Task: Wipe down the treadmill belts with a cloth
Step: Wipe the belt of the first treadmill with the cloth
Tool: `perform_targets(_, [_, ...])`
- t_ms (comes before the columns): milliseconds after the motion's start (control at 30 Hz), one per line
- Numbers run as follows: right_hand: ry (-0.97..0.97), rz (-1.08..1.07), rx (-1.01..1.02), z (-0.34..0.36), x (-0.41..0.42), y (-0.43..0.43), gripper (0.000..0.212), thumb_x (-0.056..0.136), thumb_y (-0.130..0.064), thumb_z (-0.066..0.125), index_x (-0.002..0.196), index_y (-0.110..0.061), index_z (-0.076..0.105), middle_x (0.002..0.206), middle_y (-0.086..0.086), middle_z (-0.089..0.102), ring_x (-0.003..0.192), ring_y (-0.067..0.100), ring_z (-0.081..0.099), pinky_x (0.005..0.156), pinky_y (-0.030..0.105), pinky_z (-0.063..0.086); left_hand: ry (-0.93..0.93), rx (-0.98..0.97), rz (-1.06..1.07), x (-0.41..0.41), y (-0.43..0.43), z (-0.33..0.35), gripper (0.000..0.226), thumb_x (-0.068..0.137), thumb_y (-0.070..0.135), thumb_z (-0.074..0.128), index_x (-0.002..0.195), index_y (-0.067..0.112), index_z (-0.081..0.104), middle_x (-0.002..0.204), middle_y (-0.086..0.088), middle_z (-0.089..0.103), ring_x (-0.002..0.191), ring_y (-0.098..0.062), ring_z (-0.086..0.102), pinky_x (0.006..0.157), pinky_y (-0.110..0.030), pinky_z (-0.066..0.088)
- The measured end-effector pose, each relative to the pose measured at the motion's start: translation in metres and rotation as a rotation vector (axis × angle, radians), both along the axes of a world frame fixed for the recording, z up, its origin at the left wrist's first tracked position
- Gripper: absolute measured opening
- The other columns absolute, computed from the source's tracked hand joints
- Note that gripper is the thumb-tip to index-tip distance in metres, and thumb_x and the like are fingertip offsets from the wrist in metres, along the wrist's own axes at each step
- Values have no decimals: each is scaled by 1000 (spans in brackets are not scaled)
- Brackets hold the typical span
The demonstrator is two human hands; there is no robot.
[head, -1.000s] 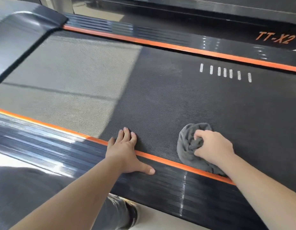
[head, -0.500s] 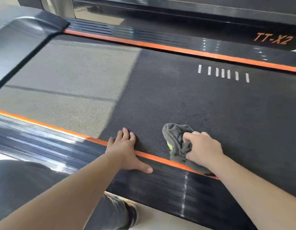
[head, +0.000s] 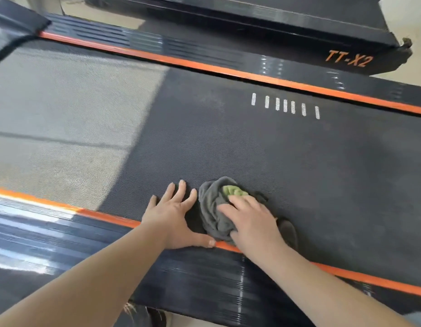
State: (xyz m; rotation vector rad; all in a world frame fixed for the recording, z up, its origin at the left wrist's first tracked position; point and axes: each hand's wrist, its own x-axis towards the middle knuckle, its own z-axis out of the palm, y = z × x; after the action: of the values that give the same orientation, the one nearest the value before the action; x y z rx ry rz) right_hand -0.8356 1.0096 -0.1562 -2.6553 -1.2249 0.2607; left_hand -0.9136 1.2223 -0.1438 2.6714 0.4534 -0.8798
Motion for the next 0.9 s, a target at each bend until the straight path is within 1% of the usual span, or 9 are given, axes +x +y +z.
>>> perform_targets(100, [-35, 169, -52, -8, 32, 9, 48, 57, -31, 71, 105, -31, 66, 114, -4, 65, 104, 28, 62, 75, 43, 57, 25, 7, -7, 5, 1, 1, 151, 40, 108, 49, 161, 42, -11, 168, 10, -27, 156, -18, -24, 127, -55, -2])
perform_targets(167, [-106, 155, -93, -10, 70, 7, 45, 63, -28, 71, 107, -28, 67, 117, -3, 64, 108, 29, 60, 80, 41, 55, 37, 8, -17, 7, 0, 4, 151, 41, 107, 51, 161, 42, -12, 167, 11, -29, 156, -18, -24, 127, -55, -1])
perform_targets(267, [-111, -251, -164, -4, 129, 10, 39, 83, -22, 66, 122, -24, 63, 128, 1, 57, 121, 30, 51, 85, 41, 48, 32, -1, 12, 5, -1, 4, 150, 41, 106, 52, 160, 44, -13, 165, 12, -33, 154, -16, -27, 127, -53, -4])
perform_targets(367, [-32, -530, -160, 3, 151, 24, 24, 89, -26, 64, 112, -21, 59, 123, 6, 54, 117, 33, 47, 76, 41, 42, 35, -8, 11, 5, -1, 4, 149, 41, 106, 51, 160, 45, -14, 165, 13, -34, 154, -15, -28, 127, -54, -5])
perform_targets(467, [-41, -410, -124, 6, 117, 48, 24, 84, -36, 66, 105, -25, 61, 118, 2, 54, 112, 31, 50, 78, 41, 47, 25, -16, 22, 4, 0, 3, 149, 40, 107, 51, 160, 45, -14, 164, 13, -34, 153, -15, -29, 127, -54, -6])
perform_targets(600, [-11, 15, -65, 0, 47, 62, 30, 71, -43, 59, 96, -28, 66, 107, -5, 57, 104, 27, 54, 80, 42, 52, 15, -27, 18, 4, 0, 6, 146, 44, 104, 55, 158, 49, -18, 165, 12, -33, 154, -16, -28, 127, -54, -6])
perform_targets(700, [16, 127, -35, 2, 62, 47, 39, 73, -43, 54, 107, -30, 66, 117, -10, 56, 113, 23, 54, 80, 41, 55, 22, -24, 19, 5, -1, 7, 146, 45, 102, 57, 157, 49, -19, 165, 12, -34, 154, -16, -28, 127, -54, -7])
perform_targets(800, [-40, -69, -119, -2, 126, 43, 30, 83, -35, 59, 111, -29, 65, 127, -4, 56, 122, 25, 52, 88, 41, 54, 34, -28, 25, 5, 0, 7, 148, 44, 104, 55, 159, 46, -16, 164, 12, -35, 153, -15, -29, 127, -54, -6])
perform_targets(900, [-10, -378, -124, 1, 169, 53, 20, 88, -28, 58, 106, -23, 64, 121, 7, 61, 112, 34, 58, 83, 42, 53, 36, -28, 30, 4, 1, 6, 148, 43, 105, 54, 160, 45, -15, 163, 13, -36, 152, -15, -31, 127, -55, -7])
